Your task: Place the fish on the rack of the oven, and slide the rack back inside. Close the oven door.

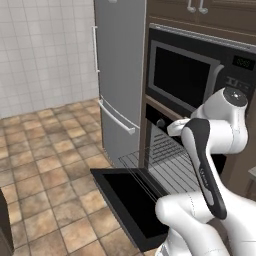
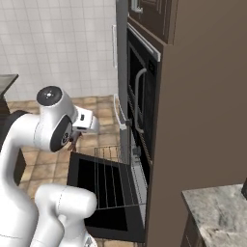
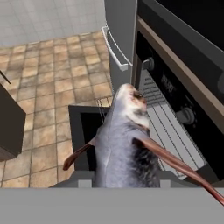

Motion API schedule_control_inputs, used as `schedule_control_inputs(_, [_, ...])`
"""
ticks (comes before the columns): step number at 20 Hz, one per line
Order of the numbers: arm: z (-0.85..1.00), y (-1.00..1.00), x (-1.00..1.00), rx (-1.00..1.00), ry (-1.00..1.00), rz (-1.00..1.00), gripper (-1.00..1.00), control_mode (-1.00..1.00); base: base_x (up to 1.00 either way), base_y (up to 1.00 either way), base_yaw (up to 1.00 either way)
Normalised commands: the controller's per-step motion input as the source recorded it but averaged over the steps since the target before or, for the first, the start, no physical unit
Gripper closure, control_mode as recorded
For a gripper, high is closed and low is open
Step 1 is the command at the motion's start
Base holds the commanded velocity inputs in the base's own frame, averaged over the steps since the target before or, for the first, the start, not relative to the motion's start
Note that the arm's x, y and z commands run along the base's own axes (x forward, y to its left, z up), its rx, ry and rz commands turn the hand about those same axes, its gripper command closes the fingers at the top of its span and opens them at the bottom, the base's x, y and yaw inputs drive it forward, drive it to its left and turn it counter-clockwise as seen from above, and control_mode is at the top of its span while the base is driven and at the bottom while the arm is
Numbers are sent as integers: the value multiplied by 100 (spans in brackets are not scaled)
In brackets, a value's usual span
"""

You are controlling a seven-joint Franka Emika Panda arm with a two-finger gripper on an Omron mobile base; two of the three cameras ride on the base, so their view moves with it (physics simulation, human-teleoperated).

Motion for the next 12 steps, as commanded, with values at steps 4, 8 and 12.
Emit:
schedule_control_inputs(4, [-19,0,17,0,0,-2,100,-100,0,0,0])
schedule_control_inputs(8, [-65,3,48,0,10,-9,100,-100,0,0,0])
schedule_control_inputs(12, [-80,8,65,0,10,-4,100,-100,0,0,0])
